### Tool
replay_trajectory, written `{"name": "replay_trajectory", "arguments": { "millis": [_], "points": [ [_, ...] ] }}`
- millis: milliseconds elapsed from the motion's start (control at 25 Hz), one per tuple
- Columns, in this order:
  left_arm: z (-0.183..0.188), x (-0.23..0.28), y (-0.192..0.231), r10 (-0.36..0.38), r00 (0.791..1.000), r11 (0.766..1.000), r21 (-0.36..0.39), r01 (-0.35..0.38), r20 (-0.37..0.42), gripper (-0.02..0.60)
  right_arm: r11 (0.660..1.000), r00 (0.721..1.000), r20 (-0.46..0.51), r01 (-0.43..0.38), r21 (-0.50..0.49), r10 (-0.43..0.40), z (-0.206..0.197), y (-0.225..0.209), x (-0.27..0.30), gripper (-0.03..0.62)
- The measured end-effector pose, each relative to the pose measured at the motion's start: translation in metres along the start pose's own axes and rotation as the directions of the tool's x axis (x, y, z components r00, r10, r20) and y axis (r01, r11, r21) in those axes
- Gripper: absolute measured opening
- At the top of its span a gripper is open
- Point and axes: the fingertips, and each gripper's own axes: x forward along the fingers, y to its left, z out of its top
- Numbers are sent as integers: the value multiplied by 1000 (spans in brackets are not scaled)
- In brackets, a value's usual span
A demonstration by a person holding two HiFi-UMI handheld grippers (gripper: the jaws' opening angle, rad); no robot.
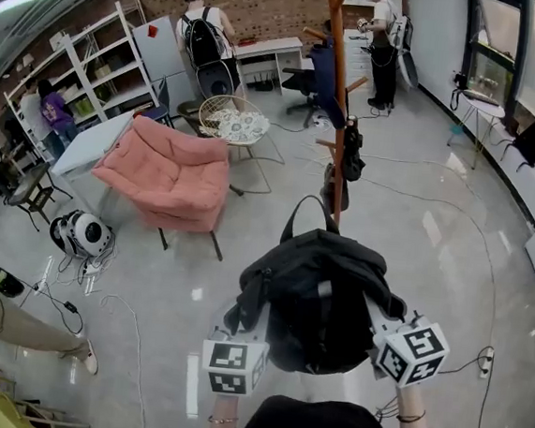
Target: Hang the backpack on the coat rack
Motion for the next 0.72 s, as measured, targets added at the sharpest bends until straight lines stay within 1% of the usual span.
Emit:
{"name": "replay_trajectory", "arguments": {
  "millis": [280, 480, 720],
  "points": [
    [-7, 13, 20, 43, 999, 998, -39, -44, -28, 146, 999, 999, -22, -43, 4, 43, -1, 0, 34, 41],
    [-10, 31, 38, 44, 998, 998, -51, -47, -43, 146, 999, 998, -36, -45, 13, 45, -4, -2, 61, 41],
    [-10, 66, 72, 25, 998, 998, -60, -29, -62, 146, 1000, 998, -53, -23, 20, 24, -3, -4, 107, 41]
  ]
}}
